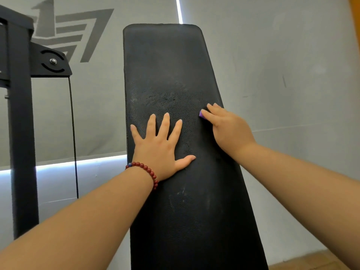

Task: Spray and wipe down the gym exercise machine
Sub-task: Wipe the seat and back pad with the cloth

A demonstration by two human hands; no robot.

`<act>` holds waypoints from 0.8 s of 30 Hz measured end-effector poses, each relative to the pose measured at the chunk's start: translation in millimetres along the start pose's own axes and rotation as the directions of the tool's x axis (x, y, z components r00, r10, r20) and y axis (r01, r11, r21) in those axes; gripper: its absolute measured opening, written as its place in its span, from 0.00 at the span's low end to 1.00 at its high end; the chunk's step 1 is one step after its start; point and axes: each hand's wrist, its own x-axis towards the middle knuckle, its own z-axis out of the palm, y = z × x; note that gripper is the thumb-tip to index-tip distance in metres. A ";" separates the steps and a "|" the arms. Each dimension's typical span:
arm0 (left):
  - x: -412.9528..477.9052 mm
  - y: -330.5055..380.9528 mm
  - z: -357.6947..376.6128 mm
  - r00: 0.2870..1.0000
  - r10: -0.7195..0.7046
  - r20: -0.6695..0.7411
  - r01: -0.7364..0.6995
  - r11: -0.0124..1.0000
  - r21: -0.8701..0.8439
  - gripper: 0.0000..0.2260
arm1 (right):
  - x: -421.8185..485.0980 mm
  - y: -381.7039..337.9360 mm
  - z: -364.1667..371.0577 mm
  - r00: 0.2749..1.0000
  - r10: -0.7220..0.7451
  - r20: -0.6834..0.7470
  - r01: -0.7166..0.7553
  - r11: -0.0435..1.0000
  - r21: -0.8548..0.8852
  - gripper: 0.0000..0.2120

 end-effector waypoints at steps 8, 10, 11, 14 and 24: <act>-1.5 1.0 2.4 1.000 0.010 0.007 -0.010 1.000 -0.003 0.42 | -60.2 -12.2 -5.6 0.998 -0.060 -0.032 0.061 0.998 0.029 0.23; -0.6 0.8 0.9 1.000 0.010 0.003 -0.010 1.000 0.003 0.42 | -44.1 -3.8 -7.3 0.999 -0.034 -0.004 0.034 0.999 0.024 0.22; -0.6 0.9 0.7 1.000 0.012 0.006 -0.012 1.000 0.008 0.42 | -31.0 -0.5 -8.2 0.999 0.047 0.022 -0.048 0.998 0.035 0.22; -0.5 0.4 0.6 0.999 0.024 0.024 -0.025 0.999 0.044 0.42 | -6.8 4.2 -5.6 0.963 0.242 0.114 -0.251 0.966 0.068 0.24; -4.1 5.9 8.2 0.950 0.265 -0.166 -0.263 0.964 0.038 0.27 | -40.8 -0.5 -10.4 0.994 0.100 0.045 -0.102 0.994 0.034 0.22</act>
